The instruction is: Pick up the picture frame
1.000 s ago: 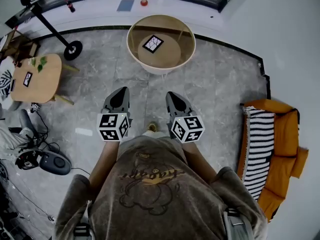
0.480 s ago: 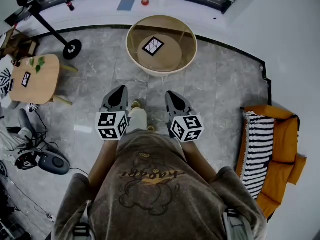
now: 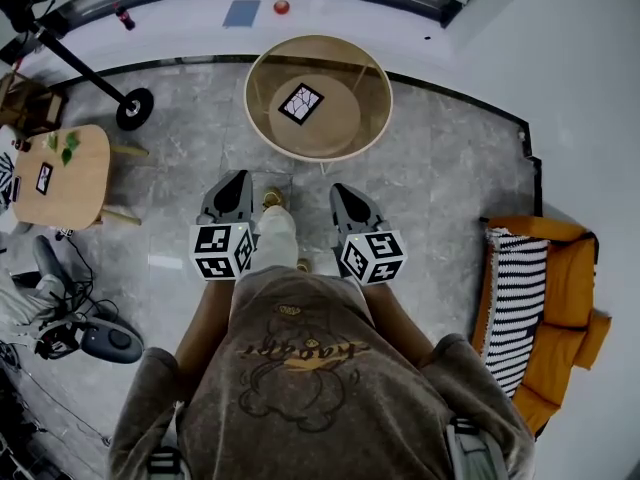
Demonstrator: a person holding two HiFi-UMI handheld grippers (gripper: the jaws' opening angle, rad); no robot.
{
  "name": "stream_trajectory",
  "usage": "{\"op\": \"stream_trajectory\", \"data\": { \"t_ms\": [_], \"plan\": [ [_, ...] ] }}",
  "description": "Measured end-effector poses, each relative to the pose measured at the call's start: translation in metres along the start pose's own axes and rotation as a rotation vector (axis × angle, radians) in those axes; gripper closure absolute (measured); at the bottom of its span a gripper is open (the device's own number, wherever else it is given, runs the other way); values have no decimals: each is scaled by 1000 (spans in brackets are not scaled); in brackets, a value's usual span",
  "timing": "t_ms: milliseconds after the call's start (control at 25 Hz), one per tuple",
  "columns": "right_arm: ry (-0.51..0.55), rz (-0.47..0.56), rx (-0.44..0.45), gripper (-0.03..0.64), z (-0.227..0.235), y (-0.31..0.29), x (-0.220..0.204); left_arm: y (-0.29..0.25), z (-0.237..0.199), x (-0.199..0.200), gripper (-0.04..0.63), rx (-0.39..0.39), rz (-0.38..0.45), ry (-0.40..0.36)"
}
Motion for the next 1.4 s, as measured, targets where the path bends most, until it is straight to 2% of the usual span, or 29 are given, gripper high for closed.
{"op": "stream_trajectory", "data": {
  "t_ms": [640,1400],
  "plan": [
    [-28,-37,-43,598,49,-99,45,-116,-42,43,577,-54,-70,-8],
    [-70,-30,-154,598,92,-199,88,-236,-89,88,577,-162,-119,-73]
  ]
}}
Point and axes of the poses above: the fingertips, and each gripper's own axes: y backward along the fingers, z to its right, x out of its top, the point moved 10 cm from there along y, backward along the fingers, and after that the axes turned 9 degrees about x, right-handed, at the moved point
